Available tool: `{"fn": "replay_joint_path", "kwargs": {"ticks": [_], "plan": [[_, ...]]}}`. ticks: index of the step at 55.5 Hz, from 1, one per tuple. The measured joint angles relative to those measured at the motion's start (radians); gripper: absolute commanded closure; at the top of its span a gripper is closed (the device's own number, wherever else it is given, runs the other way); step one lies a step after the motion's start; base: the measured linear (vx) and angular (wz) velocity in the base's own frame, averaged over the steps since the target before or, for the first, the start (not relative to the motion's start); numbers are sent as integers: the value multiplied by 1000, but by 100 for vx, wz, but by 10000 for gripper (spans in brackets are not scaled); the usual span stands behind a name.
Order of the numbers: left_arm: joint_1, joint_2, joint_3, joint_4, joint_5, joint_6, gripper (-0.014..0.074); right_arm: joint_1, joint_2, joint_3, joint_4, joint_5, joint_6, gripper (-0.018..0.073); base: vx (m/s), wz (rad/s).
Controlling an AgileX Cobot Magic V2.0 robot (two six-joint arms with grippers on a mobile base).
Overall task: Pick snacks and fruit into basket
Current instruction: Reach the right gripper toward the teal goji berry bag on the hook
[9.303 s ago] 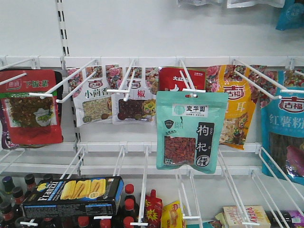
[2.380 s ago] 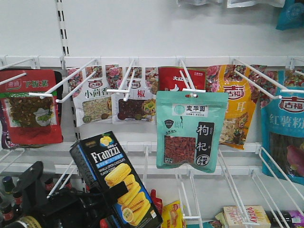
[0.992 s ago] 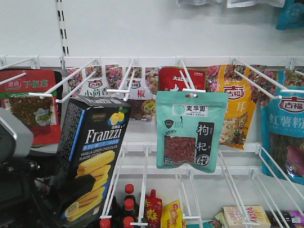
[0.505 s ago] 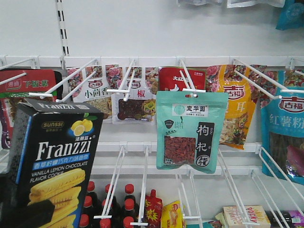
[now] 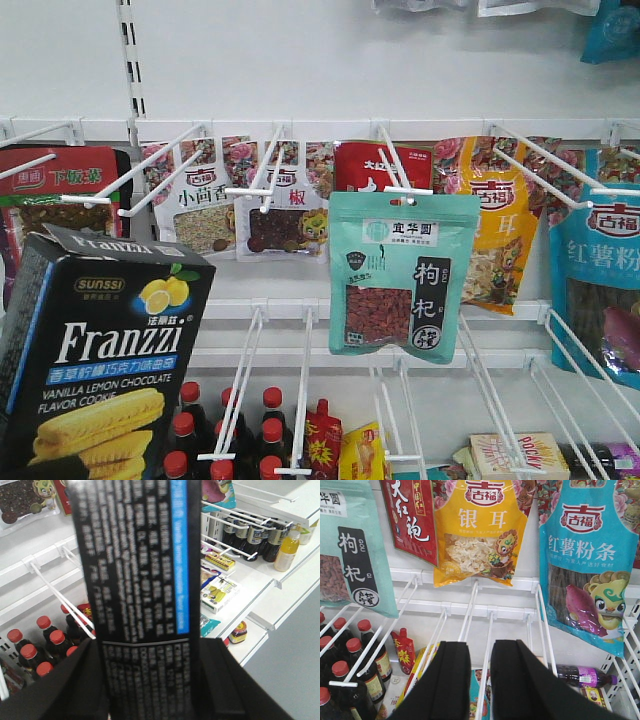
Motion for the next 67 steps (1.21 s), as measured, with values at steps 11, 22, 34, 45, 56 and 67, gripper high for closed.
{"fn": "replay_joint_path", "kwargs": {"ticks": [11,22,34,45,56,67], "plan": [[0,0,0,17,11,0,556,0,0,0,0,0,0,350,0,0],[0,0,0,17,11,0,556,0,0,0,0,0,0,350,0,0],[0,0,0,19,11,0,556,0,0,0,0,0,0,350,0,0],[0,0,0,19,11,0,556,0,0,0,0,0,0,350,0,0],[0,0,0,19,11,0,556,0,0,0,0,0,0,334,0,0],[0,0,0,19,12,0,556,0,3,0,5,0,0,84,0,0]]}}
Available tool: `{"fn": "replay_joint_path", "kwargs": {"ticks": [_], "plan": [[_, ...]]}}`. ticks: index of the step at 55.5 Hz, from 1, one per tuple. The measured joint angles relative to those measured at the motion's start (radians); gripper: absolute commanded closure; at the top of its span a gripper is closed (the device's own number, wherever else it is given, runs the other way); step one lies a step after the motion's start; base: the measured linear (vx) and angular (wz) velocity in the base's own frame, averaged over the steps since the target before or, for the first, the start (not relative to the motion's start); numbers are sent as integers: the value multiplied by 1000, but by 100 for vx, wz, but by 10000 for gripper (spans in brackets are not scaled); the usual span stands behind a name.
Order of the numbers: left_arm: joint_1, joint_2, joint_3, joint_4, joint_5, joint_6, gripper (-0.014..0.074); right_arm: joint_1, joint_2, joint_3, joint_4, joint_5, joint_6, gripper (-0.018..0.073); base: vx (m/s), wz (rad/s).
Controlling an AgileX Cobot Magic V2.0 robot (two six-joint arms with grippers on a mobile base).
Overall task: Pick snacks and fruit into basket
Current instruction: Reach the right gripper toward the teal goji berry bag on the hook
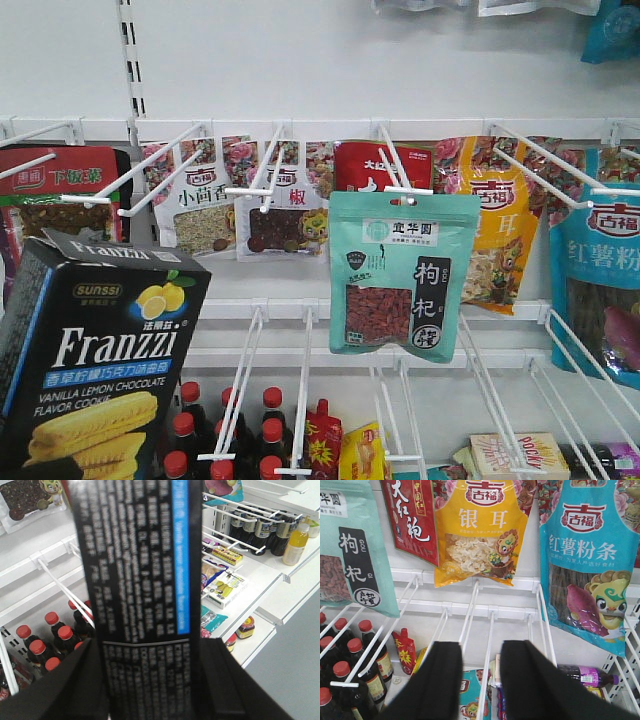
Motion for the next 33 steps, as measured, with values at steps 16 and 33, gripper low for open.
{"fn": "replay_joint_path", "kwargs": {"ticks": [16,33], "plan": [[0,0,0,0,0,0,556,0,127,0,57,-56,-31,-167,0,0],[0,0,0,0,1,0,556,0,303,0,494,-119,-527,-148,0,0]]}}
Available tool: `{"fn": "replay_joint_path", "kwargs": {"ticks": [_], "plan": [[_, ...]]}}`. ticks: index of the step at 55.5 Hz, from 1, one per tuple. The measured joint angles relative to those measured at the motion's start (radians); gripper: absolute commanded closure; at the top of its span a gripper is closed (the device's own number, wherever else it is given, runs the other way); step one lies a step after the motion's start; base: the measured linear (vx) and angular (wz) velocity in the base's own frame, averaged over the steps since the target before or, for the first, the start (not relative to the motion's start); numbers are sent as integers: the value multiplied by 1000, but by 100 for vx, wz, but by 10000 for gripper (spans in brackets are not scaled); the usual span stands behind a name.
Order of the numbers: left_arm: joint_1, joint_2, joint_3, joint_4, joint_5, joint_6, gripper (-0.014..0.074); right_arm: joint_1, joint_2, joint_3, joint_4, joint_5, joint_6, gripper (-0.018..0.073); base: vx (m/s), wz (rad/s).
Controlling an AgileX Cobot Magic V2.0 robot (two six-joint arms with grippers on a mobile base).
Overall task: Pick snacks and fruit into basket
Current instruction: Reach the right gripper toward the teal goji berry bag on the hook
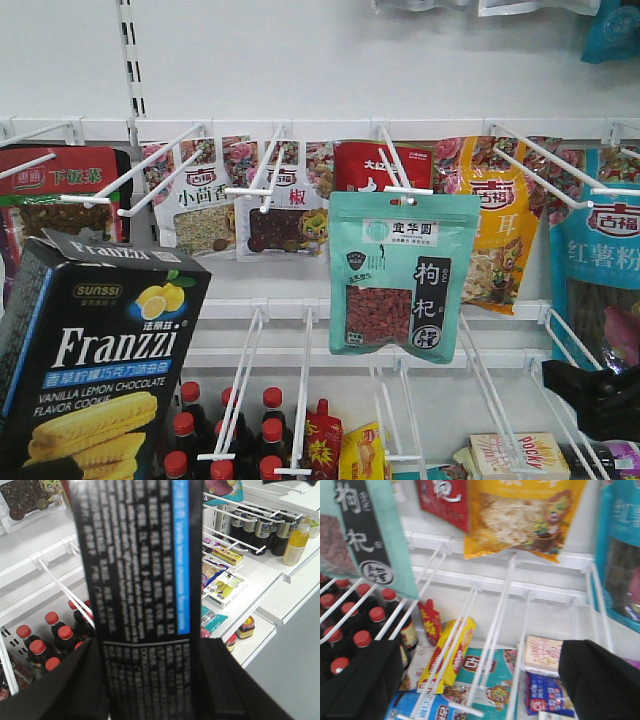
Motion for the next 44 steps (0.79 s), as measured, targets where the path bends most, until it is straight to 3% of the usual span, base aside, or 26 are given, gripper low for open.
{"fn": "replay_joint_path", "kwargs": {"ticks": [9,20,35,44], "plan": [[0,0,0,0,0,0,556,-33,93,0,390,-5,-425,-140,0,0],[0,0,0,0,3,0,556,-163,165,0,790,98,-805,-127,0,0],[0,0,0,0,3,0,556,-210,243,0,1111,268,-1164,-108,0,0],[0,0,0,0,3,0,556,-210,322,-38,1144,414,-1268,-99,0,0]]}}
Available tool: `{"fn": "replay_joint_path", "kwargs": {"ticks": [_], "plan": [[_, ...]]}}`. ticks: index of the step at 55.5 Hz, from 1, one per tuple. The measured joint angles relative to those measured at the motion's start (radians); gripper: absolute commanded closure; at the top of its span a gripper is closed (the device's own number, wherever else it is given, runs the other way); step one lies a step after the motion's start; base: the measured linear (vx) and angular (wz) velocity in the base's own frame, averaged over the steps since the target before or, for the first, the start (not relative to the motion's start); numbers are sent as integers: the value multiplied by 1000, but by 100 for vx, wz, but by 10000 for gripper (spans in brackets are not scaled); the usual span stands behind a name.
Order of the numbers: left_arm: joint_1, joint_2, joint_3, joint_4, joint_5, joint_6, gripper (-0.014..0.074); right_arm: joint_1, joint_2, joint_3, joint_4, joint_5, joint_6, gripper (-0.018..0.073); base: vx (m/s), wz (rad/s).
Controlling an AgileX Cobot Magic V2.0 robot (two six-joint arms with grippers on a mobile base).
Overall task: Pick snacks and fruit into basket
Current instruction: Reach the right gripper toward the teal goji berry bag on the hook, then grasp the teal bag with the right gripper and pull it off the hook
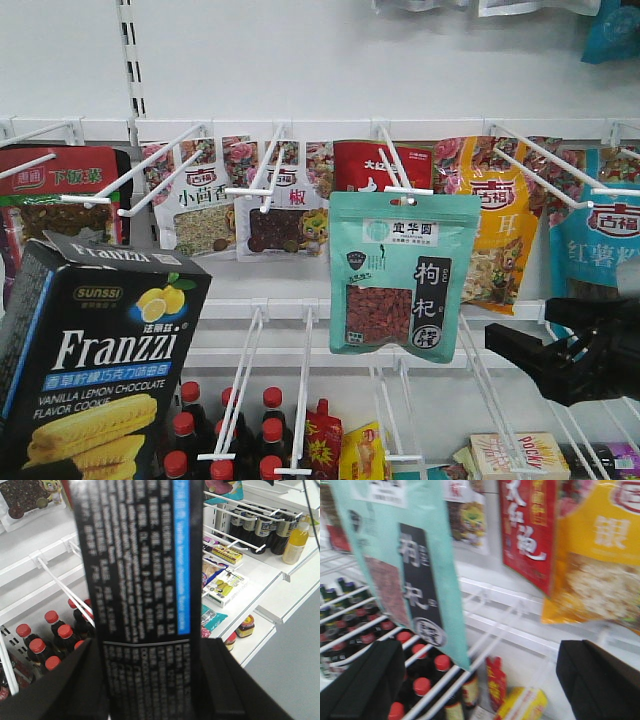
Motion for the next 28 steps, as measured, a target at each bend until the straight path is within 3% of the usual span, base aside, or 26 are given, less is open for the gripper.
{"fn": "replay_joint_path", "kwargs": {"ticks": [13,28], "plan": [[0,0,0,0,1,0,556,0,152,-121,0,237,-8,-86,0,0],[0,0,0,0,2,0,556,0,301,-256,-3,345,-8,-69,0,0]]}}
